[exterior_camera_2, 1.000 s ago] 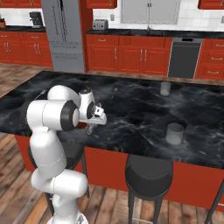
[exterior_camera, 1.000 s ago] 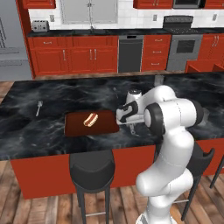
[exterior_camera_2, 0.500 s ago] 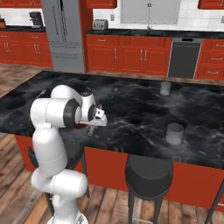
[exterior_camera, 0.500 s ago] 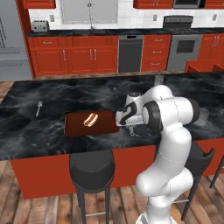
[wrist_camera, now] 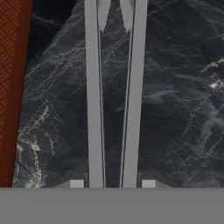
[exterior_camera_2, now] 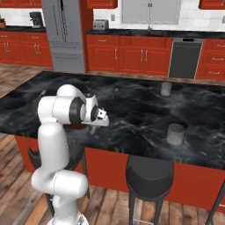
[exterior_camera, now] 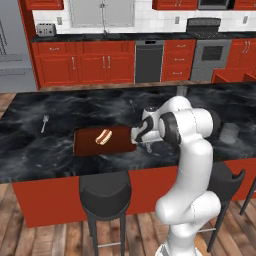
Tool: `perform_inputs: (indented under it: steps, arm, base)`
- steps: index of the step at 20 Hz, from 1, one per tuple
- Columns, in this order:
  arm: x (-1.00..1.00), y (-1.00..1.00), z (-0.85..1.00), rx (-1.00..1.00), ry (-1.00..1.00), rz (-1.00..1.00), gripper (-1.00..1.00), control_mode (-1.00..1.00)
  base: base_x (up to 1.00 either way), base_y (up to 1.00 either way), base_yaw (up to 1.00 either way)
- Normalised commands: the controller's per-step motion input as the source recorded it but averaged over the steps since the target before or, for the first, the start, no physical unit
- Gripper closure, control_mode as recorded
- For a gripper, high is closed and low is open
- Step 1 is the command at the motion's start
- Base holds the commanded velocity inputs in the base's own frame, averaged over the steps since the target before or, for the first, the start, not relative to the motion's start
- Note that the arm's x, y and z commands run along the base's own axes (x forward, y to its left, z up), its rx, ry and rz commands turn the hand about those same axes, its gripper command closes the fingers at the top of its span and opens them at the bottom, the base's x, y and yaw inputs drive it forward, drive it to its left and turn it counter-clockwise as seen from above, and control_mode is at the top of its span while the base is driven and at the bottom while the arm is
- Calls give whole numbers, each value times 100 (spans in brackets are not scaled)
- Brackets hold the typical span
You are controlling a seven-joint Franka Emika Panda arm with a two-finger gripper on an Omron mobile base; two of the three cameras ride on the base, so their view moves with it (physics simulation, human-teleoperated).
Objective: Take the tongs from the drawer on the left and place them on the dining counter next to the tray containing the hot dog.
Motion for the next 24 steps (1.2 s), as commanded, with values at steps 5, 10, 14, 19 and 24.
perform_inputs:
  steps: [5, 10, 14, 19, 24]
  arm:
    - [22, 0, -20, 0, -2, 0, -100, -100]
    - [0, 0, -3, 0, -8, 0, -100, -100]
    - [-11, 0, 3, 0, -9, 0, -100, -100]
    - [-46, 0, 20, 0, -3, 0, -100, -100]
    - [-48, -3, 75, 0, -7, 0, -100, -100]
  base:
    - [0, 0, 0]
    - [0, 0, 0]
    - [0, 0, 0]
    - [0, 0, 0]
    - [0, 0, 0]
